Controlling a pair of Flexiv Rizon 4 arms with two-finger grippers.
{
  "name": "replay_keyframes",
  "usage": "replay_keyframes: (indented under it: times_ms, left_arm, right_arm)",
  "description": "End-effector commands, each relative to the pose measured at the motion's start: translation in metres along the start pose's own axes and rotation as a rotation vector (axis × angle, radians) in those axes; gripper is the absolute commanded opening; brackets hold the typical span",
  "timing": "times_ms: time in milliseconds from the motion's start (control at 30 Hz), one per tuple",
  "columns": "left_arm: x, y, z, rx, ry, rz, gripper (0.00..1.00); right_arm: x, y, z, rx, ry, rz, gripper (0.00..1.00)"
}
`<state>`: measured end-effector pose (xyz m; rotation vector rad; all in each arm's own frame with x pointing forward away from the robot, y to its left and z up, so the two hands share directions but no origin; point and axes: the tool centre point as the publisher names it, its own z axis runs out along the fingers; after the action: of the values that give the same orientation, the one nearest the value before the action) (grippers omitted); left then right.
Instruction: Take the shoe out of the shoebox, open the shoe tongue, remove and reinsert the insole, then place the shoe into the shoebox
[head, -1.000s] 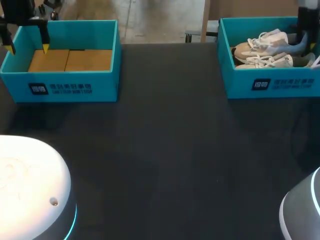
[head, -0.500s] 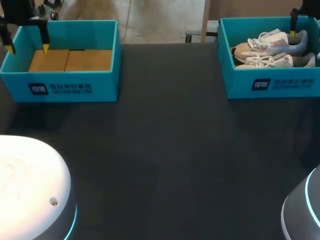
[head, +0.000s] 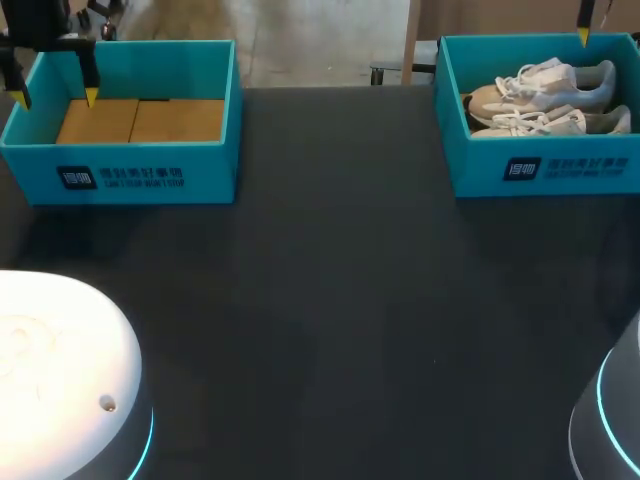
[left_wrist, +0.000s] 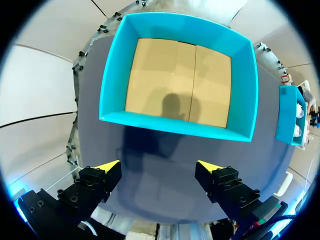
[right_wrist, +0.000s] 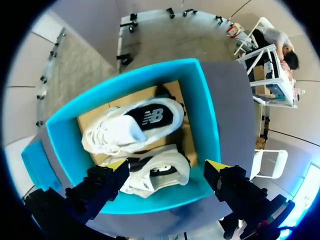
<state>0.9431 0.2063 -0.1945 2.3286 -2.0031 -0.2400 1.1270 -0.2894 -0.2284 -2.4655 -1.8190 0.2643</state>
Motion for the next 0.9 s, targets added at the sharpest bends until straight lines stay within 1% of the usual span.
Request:
replay_keyframes:
  times_ms: [33, 233, 500, 700, 900]
  left_arm:
    - [-0.001, 0.001, 0.0, 0.001, -0.001, 0.0, 1.0]
    - [-0.001, 0.001, 0.0, 0.001, -0.001, 0.0, 1.0]
    - [-0.001, 0.001, 0.0, 0.001, -0.001, 0.0, 1.0]
    - [-0.001, 0.001, 0.0, 0.001, -0.001, 0.0, 1.0]
    - [-0.001, 0.001, 0.0, 0.001, -0.001, 0.0, 1.0]
  right_arm:
    - [0.004, -0.052, -0.002, -0.143, 0.006, -0.003, 1.0]
    - [0.013, -0.073, -0.004, -0.167, 0.003, 0.011, 1.0]
    - [0.02, -0.094, -0.006, -0.199, 0.015, 0.045, 1.0]
    - [0.022, -0.101, -0.012, -0.223, 0.02, 0.055, 1.0]
    - [0.022, -0.103, -0.015, -0.231, 0.035, 0.052, 1.0]
